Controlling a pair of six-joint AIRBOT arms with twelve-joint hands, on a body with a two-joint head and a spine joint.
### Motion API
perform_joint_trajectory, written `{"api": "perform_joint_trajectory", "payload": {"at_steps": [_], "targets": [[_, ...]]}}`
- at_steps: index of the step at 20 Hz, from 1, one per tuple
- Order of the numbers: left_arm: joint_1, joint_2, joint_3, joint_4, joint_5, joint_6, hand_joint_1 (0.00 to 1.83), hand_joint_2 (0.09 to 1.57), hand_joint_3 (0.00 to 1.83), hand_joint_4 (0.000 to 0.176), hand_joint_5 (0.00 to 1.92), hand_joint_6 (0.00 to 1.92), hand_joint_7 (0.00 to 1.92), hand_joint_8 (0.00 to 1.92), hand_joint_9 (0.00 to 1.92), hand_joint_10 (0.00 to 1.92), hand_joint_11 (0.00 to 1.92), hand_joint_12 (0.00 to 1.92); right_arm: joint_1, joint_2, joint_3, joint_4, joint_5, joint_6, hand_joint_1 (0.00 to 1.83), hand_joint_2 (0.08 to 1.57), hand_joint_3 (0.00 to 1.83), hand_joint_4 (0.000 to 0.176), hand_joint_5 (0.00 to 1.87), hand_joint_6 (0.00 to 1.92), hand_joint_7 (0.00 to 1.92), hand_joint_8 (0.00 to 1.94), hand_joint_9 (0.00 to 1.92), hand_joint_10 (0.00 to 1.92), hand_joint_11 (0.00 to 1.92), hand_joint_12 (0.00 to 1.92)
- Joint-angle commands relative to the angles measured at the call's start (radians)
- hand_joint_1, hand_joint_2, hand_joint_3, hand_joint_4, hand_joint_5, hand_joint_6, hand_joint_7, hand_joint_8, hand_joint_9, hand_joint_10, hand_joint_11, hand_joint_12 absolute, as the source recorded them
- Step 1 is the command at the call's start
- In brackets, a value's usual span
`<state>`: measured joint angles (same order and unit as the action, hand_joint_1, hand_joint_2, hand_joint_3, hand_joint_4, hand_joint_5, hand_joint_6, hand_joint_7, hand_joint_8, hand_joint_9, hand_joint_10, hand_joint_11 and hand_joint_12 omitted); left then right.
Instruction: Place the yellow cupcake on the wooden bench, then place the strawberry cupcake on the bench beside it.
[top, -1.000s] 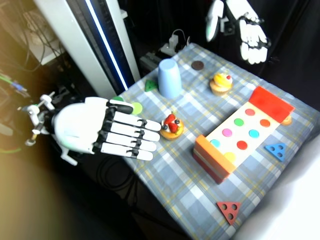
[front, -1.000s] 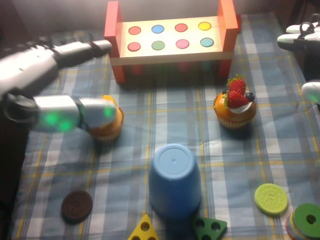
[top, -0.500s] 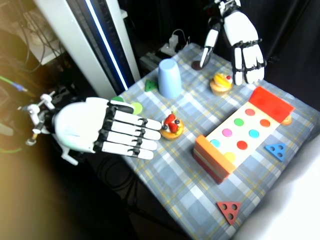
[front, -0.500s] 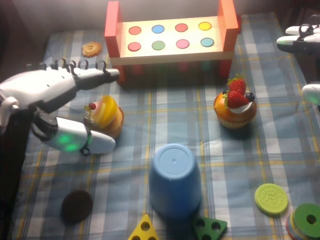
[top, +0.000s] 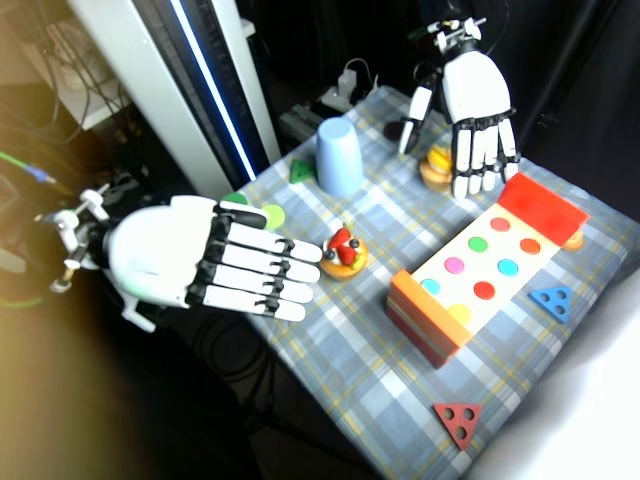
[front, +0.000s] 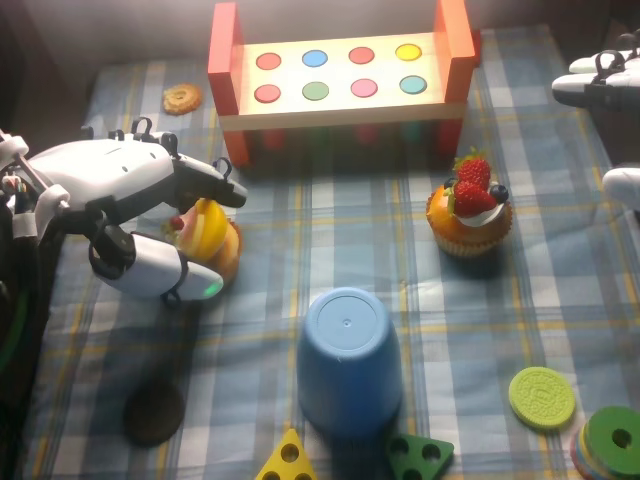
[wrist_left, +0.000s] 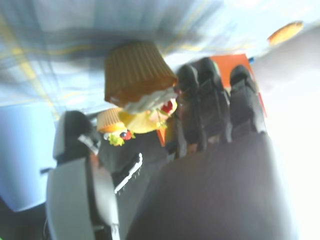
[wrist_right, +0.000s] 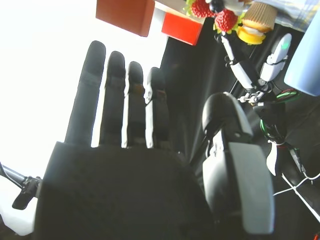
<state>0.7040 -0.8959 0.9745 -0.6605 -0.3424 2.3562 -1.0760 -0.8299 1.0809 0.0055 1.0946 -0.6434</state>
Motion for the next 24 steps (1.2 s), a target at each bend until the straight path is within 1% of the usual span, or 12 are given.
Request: {"api": "perform_joint_trajectory", "payload": {"at_steps": [1,7,9,10,11,13,17,18,19,22,23,24], "targets": [[-0.010,-0.003,0.004,0.012,-0.071,0.002,0.86,1.05,0.00,0.099,0.68,0.01,0.78,0.01,0.52,0.00,0.00,0.00,0.010,0.000,0.004,0.022,0.116,0.008,0.31,1.34,0.01,0.000,0.42,0.00,0.41,0.00,0.39,0.00,0.34,0.25],[-0.016,-0.004,0.016,0.004,-0.073,0.003,1.33,1.06,0.00,0.087,0.67,0.00,0.82,0.01,0.52,0.02,0.00,0.00,0.010,-0.001,0.006,0.022,0.112,0.008,0.32,1.35,0.00,0.000,0.42,0.00,0.42,0.00,0.39,0.00,0.32,0.23],[-0.016,-0.004,0.018,-0.002,-0.073,0.006,1.46,1.04,0.00,0.069,0.69,0.00,0.83,0.00,0.80,0.04,0.05,0.03,0.010,-0.002,0.006,0.022,0.111,0.009,0.34,1.36,0.00,0.000,0.43,0.00,0.43,0.00,0.40,0.00,0.33,0.23],[-0.016,-0.003,0.018,-0.006,-0.073,0.011,1.58,1.01,0.01,0.060,0.74,0.01,0.87,0.01,0.96,0.81,0.12,0.08,0.009,-0.002,0.006,0.022,0.111,0.013,0.35,1.36,0.00,0.000,0.43,0.00,0.43,0.00,0.40,0.00,0.34,0.24],[-0.016,-0.003,0.018,-0.008,-0.073,0.015,1.61,1.03,0.01,0.045,0.75,0.01,0.82,0.00,0.95,1.02,0.16,0.11,0.008,-0.002,0.006,0.022,0.111,0.015,0.35,1.36,0.00,0.000,0.44,0.01,0.44,0.01,0.40,0.01,0.34,0.24],[-0.016,-0.002,0.018,-0.012,-0.074,0.016,1.62,1.02,0.00,0.000,0.85,0.01,0.83,0.00,0.99,1.01,0.18,0.14,0.005,-0.002,0.006,0.022,0.111,0.019,0.35,1.36,0.00,0.000,0.44,0.00,0.43,0.00,0.40,0.00,0.33,0.23],[-0.036,0.001,0.016,-0.017,-0.090,0.016,1.62,1.03,0.00,0.000,0.93,0.00,0.90,0.00,0.97,1.05,0.14,0.17,0.002,-0.002,0.006,0.022,0.111,0.023,0.41,1.37,0.00,0.000,0.45,0.00,0.45,0.00,0.42,0.00,0.35,0.25],[-0.043,0.002,0.013,-0.015,-0.098,0.017,1.52,1.04,0.02,0.000,0.98,0.00,0.99,0.79,0.99,0.98,0.17,0.23,0.001,-0.002,0.006,0.022,0.111,0.024,0.41,1.37,0.00,0.000,0.44,0.00,0.45,0.00,0.41,0.00,0.34,0.24],[-0.051,0.004,0.009,-0.010,-0.106,0.016,1.50,1.08,0.01,0.000,0.98,0.00,0.88,1.00,1.02,1.08,0.15,0.27,0.000,-0.002,0.006,0.022,0.111,0.026,0.42,1.37,0.00,0.000,0.45,0.00,0.46,0.00,0.42,0.00,0.34,0.25],[-0.079,0.013,-0.001,0.043,-0.141,-0.043,1.49,1.10,0.00,0.000,0.99,0.00,0.86,1.05,0.97,1.18,0.10,0.33,-0.003,-0.002,0.006,0.022,0.111,0.028,0.42,1.37,0.00,0.000,0.45,0.00,0.47,0.00,0.43,0.00,0.34,0.26],[-0.092,0.016,-0.001,0.071,-0.156,-0.088,1.40,1.08,0.04,0.000,0.96,0.64,0.94,1.02,1.05,1.11,0.10,0.34,-0.003,-0.002,0.006,0.022,0.111,0.028,0.43,1.37,0.00,0.000,0.44,0.00,0.46,0.00,0.43,0.00,0.33,0.25],[-0.101,0.016,-0.001,0.090,-0.165,-0.117,1.39,1.07,0.01,0.000,0.98,0.72,1.03,0.88,1.09,1.06,0.16,0.38,-0.003,-0.002,0.006,0.022,0.111,0.028,0.45,1.37,0.00,0.000,0.45,0.00,0.47,0.00,0.43,0.00,0.34,0.26]]}}
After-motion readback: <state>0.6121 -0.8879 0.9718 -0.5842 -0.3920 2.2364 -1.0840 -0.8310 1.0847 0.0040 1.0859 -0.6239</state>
